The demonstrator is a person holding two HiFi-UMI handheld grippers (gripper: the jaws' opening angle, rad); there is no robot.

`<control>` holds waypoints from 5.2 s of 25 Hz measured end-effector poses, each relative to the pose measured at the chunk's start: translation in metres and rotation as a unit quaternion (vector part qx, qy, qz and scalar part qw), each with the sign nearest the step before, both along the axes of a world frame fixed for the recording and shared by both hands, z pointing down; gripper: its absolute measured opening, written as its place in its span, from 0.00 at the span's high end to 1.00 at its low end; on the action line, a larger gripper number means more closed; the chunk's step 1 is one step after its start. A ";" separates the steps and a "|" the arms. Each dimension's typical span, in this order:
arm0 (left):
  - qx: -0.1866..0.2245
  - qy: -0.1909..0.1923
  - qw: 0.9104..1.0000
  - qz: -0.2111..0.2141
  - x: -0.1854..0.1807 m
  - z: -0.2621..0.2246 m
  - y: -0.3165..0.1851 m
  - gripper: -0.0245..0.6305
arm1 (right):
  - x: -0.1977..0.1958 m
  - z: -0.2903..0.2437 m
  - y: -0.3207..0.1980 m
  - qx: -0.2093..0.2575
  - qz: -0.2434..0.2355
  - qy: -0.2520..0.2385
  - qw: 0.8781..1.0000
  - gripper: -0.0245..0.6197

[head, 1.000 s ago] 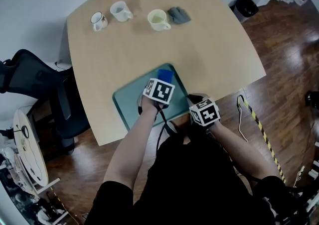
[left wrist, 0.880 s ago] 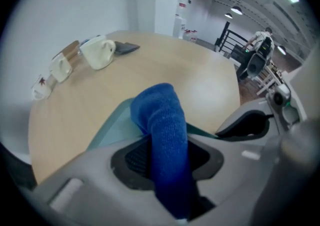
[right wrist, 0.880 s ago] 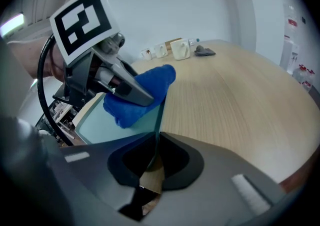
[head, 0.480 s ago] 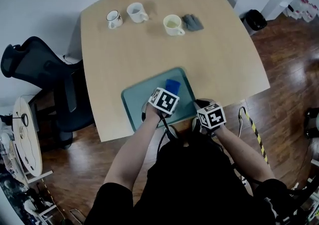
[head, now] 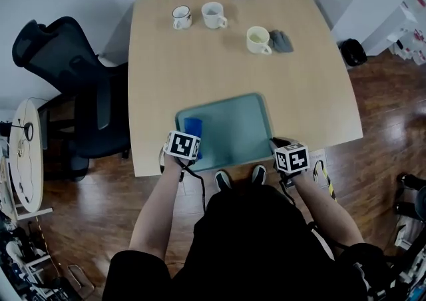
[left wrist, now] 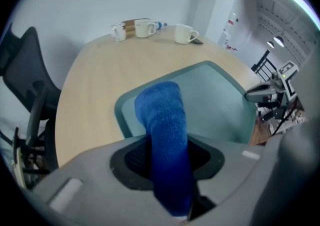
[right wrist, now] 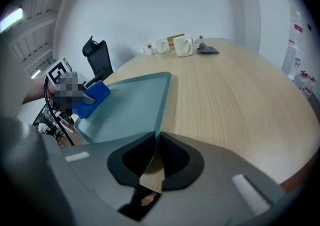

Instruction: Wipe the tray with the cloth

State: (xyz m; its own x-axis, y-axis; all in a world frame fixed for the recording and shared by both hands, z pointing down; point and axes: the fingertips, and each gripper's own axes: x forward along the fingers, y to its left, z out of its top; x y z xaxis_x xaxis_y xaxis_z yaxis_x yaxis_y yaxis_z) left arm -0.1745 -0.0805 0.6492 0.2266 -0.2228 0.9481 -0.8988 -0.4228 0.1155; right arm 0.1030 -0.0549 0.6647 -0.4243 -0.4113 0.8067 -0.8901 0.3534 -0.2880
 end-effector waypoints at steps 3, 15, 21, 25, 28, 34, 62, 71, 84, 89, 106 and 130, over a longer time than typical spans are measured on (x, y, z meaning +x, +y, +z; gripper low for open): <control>0.004 0.018 0.998 -0.058 -0.021 -0.002 0.005 0.72 | -0.001 0.000 0.000 -0.001 -0.001 0.001 1.000 0.91; 0.022 -0.051 0.998 0.020 0.011 0.000 -0.013 0.73 | -0.007 -0.004 0.000 0.009 0.006 0.003 1.000 0.91; 0.019 -0.034 0.993 0.114 0.105 0.000 -0.027 0.73 | -0.008 -0.005 0.000 0.013 0.008 -0.003 1.000 0.91; 0.029 -0.033 0.978 0.204 0.176 0.000 -0.028 0.72 | -0.007 -0.005 0.000 0.014 0.012 -0.012 1.000 0.91; 0.034 -0.029 0.962 0.268 0.220 -0.001 -0.020 0.72 | -0.005 -0.007 0.002 0.012 0.018 -0.023 1.000 0.92; 0.055 0.015 0.958 0.282 0.242 -0.004 -0.010 0.72 | -0.003 -0.006 0.003 0.010 0.013 -0.025 1.000 0.92; 0.023 -0.038 0.999 -0.009 -0.005 -0.001 0.025 0.73 | -0.007 -0.004 -0.001 0.012 0.003 0.002 1.000 0.91; 0.029 -0.028 0.977 0.208 0.152 0.000 -0.003 0.72 | -0.006 -0.005 0.000 0.021 0.007 -0.010 1.000 0.91; 0.019 0.030 0.956 0.291 0.201 0.000 0.030 0.72 | -0.002 -0.002 0.005 0.017 -0.011 -0.008 1.000 0.91; 0.004 -0.001 0.976 0.217 0.103 0.002 0.044 0.72 | 0.003 -0.001 0.003 0.014 -0.009 -0.012 1.000 0.91; 0.027 -0.076 0.988 0.131 -0.006 0.002 0.065 0.72 | -0.004 -0.001 0.000 0.019 -0.010 0.012 1.000 0.91; 0.058 -0.076 0.837 0.538 0.224 0.004 0.080 0.72 | -0.004 -0.005 0.003 0.017 0.013 -0.029 0.999 0.92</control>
